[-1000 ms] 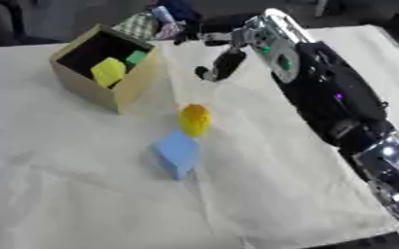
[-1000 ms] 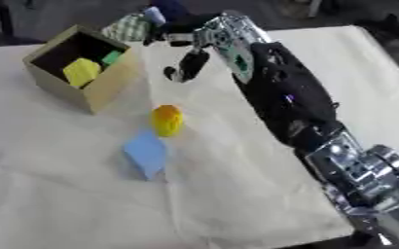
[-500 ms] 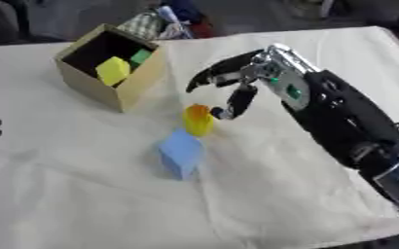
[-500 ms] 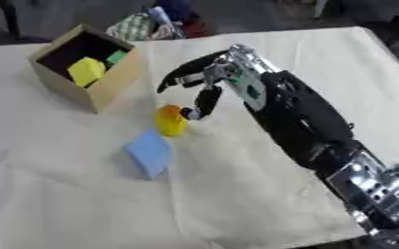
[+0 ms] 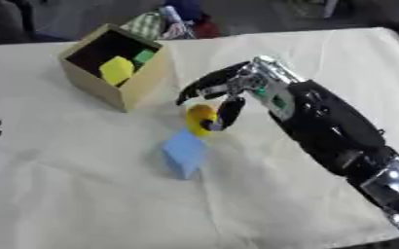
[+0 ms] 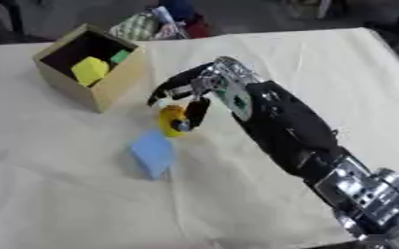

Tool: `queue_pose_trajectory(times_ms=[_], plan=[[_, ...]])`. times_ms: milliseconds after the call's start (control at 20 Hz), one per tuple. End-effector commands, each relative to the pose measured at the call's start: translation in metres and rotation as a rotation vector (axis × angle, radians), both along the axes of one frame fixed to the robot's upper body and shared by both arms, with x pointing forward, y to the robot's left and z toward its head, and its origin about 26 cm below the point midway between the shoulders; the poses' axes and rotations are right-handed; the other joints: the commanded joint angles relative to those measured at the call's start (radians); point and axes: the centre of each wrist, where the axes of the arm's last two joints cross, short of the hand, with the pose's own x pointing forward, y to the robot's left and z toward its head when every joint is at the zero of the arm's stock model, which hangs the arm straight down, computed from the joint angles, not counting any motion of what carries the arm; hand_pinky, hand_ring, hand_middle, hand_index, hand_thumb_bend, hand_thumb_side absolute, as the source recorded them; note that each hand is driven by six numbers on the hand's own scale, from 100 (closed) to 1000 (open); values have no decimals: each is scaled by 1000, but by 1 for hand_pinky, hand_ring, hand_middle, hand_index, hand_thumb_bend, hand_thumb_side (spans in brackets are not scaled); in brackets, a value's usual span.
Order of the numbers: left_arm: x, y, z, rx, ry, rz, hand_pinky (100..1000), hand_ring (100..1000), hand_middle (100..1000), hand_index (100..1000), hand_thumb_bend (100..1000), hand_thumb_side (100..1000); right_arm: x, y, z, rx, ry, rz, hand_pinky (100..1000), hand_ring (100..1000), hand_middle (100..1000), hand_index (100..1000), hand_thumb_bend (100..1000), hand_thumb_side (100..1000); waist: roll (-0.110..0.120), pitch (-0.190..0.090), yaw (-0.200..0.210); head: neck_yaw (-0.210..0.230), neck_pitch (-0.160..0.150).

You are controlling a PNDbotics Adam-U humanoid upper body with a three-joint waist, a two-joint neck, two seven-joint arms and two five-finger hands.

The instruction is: Pick up objects on the table and place them in the box.

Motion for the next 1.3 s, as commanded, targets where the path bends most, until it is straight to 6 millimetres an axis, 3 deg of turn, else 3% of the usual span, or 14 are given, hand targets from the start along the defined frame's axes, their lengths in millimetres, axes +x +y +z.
queue_pose_trajectory(times_ms=[50, 150, 200, 300, 450, 750, 900, 1050, 1300], plan=[[1, 4, 10, 23, -31, 4, 645, 639, 620, 757, 100, 746, 5, -6, 5, -106, -2, 75, 960, 992, 890, 957, 100, 241, -5, -20, 1, -1, -4], [1, 4, 9, 22, -31, 5, 645, 639, 620, 757, 100, 746, 7, -10, 3, -105, -25, 57, 910, 900, 769, 865, 100, 252, -5, -19, 1, 0, -4], [0, 4, 9, 22, -31, 6, 645, 639, 620, 757, 100, 747, 8, -12, 4, -94, -47, 48, 867, 832, 648, 777, 100, 258, -5, -19, 1, 0, -4], [0, 4, 9, 21, -30, 7, 645, 638, 620, 757, 100, 747, 8, -14, 6, -49, -105, 34, 815, 746, 500, 668, 100, 250, -4, -19, 1, 1, -4], [0, 4, 9, 19, -30, 8, 645, 638, 620, 757, 100, 747, 8, -13, 18, 64, -210, 26, 774, 661, 383, 583, 100, 222, -3, -20, 0, 3, -3], [0, 3, 9, 18, -32, 6, 645, 637, 620, 757, 100, 745, 4, 8, 90, 283, -379, 24, 773, 633, 366, 589, 100, 171, -1, -21, 7, -2, -2], [2, 1, 12, 18, -39, -8, 645, 637, 620, 756, 100, 744, 8, 22, 112, 372, -414, -34, 770, 611, 356, 582, 100, 130, -2, -17, 28, -10, -9], [5, -4, 15, 17, -50, -34, 645, 636, 620, 756, 100, 743, 14, 39, 115, 448, -445, -97, 769, 605, 361, 599, 100, 111, -3, -7, 64, -30, -22], [10, -11, 22, 15, -71, -73, 645, 636, 619, 756, 100, 743, 19, 71, 90, 491, -503, -180, 776, 613, 418, 668, 100, 100, -2, 17, 124, -68, -45]])
